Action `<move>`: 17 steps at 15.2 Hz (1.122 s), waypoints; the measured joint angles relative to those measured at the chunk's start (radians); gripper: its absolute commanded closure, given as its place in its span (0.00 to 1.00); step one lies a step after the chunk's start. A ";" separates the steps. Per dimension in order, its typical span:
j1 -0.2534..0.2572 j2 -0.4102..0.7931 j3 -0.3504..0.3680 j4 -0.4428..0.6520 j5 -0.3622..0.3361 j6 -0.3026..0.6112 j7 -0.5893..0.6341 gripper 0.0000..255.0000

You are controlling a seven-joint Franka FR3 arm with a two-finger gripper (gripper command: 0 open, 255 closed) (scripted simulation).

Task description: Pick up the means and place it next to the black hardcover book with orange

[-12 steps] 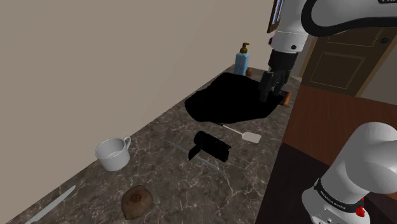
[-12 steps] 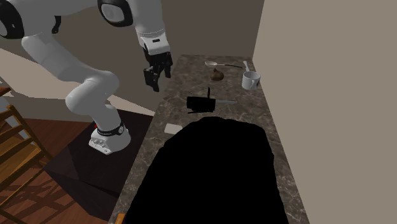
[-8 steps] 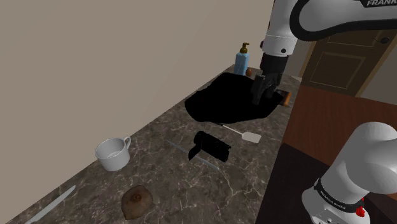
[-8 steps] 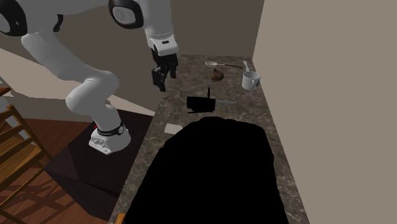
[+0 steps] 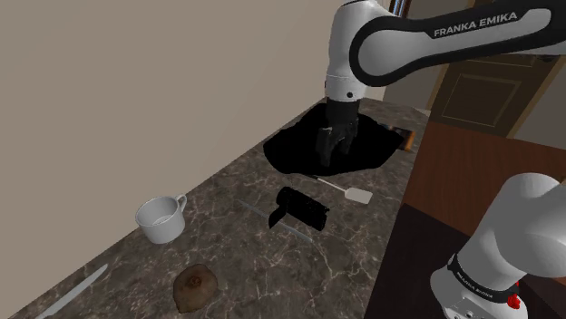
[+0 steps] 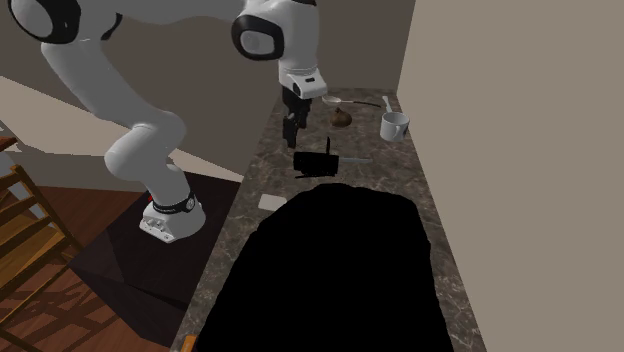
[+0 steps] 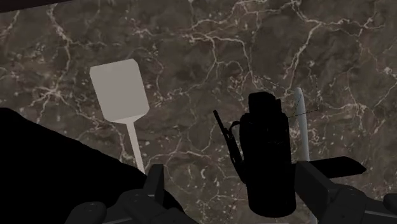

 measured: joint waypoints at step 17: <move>0.119 0.664 0.153 0.454 -0.134 0.093 0.152 0.00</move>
